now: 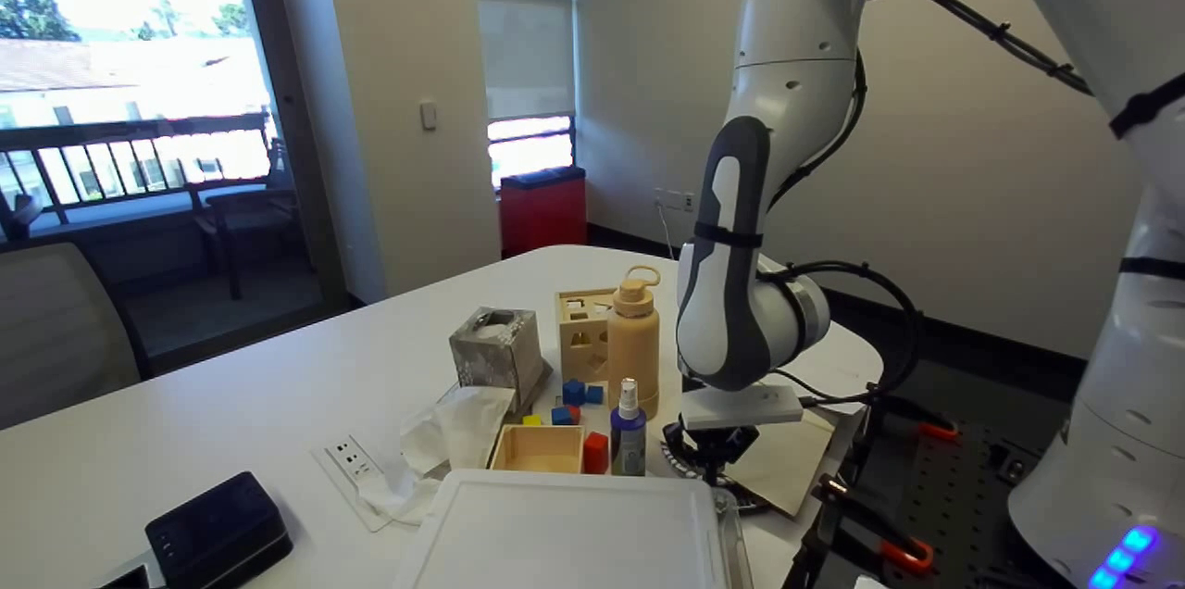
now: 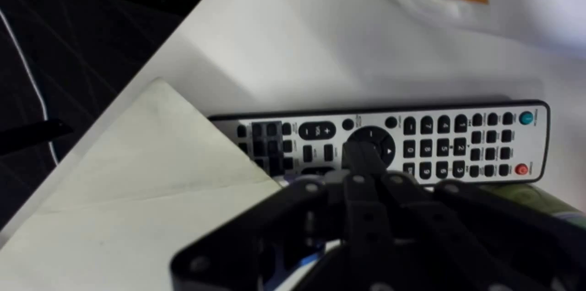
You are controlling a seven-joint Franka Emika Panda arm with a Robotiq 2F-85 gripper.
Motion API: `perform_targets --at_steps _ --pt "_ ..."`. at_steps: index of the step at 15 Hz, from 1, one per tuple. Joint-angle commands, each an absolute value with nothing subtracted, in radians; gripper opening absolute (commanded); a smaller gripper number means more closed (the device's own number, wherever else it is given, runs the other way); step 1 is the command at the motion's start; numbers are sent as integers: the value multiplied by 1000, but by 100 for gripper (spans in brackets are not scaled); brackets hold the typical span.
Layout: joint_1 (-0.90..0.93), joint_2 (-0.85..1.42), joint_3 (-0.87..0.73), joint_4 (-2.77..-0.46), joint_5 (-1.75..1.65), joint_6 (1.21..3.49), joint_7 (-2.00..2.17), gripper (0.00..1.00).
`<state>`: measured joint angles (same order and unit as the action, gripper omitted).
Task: Press one button on the remote control.
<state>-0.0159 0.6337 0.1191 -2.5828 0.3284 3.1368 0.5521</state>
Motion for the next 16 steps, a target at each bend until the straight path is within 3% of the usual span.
perform_targets --at_steps 1,16 --pt "17 666 115 -2555 358 3125 525 0" --pt "173 714 7 -2501 364 3149 546 0"
